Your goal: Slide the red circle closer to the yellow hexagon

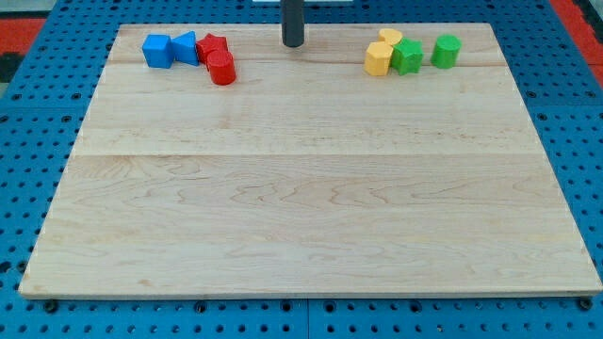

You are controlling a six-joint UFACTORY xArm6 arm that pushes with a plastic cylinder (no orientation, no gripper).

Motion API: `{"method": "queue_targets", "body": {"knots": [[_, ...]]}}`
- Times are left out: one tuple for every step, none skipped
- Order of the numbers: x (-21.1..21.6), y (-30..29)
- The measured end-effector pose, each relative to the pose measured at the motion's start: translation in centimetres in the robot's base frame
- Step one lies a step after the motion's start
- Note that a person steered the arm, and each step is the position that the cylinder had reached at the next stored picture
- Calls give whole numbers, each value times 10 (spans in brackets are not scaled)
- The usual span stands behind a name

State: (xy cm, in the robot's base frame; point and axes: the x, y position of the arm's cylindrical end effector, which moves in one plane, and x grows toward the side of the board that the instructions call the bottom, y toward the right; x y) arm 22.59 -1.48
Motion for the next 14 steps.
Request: {"method": "queue_targets", "body": {"knots": [[0,0],[-13,17],[-30,57],[-23,71],[0,50],[37,12],[110,-29],[120,-136],[88,-152],[72,-147],[67,-113],[67,-27],[73,1],[73,3]]}}
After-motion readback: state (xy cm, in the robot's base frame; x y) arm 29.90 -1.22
